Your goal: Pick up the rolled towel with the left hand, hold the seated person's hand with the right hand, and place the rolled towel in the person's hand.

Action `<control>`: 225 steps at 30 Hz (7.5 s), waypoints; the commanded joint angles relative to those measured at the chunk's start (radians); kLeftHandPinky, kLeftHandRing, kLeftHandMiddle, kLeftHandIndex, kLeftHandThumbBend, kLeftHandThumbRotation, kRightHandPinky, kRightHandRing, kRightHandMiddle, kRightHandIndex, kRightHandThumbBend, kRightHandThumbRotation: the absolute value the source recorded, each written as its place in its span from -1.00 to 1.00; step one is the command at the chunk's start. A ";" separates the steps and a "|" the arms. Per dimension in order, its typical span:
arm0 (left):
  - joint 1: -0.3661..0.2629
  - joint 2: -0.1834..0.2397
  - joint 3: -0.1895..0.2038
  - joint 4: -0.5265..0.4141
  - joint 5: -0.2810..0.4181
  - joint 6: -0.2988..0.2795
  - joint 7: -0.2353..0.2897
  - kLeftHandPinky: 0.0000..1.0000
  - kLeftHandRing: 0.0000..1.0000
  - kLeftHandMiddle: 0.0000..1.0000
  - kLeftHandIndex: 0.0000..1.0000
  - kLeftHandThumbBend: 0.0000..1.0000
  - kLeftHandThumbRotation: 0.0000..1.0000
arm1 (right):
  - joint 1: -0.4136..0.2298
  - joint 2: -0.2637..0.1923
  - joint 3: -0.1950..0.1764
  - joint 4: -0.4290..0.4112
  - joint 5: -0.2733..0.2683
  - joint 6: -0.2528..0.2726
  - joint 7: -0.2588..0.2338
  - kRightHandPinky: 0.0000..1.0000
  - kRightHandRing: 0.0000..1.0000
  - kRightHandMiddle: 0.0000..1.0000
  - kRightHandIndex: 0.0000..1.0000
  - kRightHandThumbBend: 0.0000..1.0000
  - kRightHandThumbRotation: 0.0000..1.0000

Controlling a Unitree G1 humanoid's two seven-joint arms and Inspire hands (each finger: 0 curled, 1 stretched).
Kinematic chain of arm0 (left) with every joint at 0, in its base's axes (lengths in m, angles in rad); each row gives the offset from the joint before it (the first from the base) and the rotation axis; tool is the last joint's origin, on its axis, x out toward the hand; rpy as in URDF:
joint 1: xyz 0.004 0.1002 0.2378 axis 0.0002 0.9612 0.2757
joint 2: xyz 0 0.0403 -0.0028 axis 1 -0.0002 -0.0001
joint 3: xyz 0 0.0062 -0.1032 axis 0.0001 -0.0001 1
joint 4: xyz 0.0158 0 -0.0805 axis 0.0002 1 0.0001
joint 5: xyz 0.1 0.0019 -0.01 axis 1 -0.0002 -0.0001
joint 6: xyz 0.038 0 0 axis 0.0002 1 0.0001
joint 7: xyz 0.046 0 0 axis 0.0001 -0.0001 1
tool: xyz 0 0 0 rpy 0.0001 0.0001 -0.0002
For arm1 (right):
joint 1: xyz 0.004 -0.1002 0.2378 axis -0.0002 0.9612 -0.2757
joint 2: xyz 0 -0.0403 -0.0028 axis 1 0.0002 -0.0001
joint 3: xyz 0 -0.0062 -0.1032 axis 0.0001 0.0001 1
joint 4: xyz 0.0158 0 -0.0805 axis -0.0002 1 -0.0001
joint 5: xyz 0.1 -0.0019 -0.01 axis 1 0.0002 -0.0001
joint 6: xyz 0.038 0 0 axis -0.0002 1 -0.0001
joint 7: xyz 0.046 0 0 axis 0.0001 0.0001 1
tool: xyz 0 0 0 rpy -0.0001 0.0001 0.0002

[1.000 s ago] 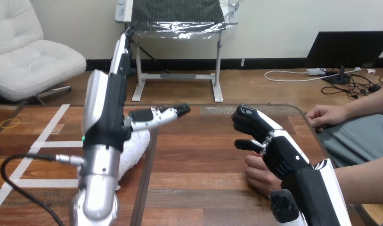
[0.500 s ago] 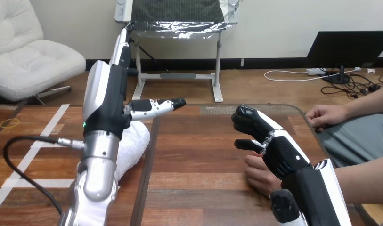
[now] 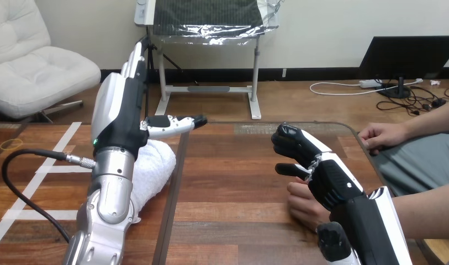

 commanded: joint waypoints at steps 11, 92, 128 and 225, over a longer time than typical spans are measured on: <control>-0.066 0.014 -0.044 -0.043 0.110 0.174 -0.019 0.56 0.94 0.98 0.98 0.89 -0.62 | -0.031 0.005 -0.003 -0.008 0.007 -0.020 -0.001 0.52 0.69 0.69 0.71 0.73 1.00; -0.003 -0.027 -0.204 -0.103 0.369 0.697 -0.078 1.00 1.00 1.00 1.00 0.90 -0.14 | -0.026 -0.003 -0.006 -0.022 0.017 -0.010 0.010 0.51 0.66 0.69 0.72 0.79 1.00; -0.071 -0.059 -0.201 0.033 0.359 0.747 0.006 1.00 1.00 1.00 1.00 0.88 -0.29 | -0.028 0.004 -0.009 -0.039 0.011 -0.014 0.010 0.47 0.63 0.66 0.70 0.92 1.00; -0.318 -0.019 -0.312 0.335 0.322 0.876 -0.198 1.00 0.87 0.83 0.78 0.78 -0.21 | -0.023 0.018 -0.009 -0.060 0.025 -0.074 -0.006 0.34 0.53 0.57 0.64 0.90 1.00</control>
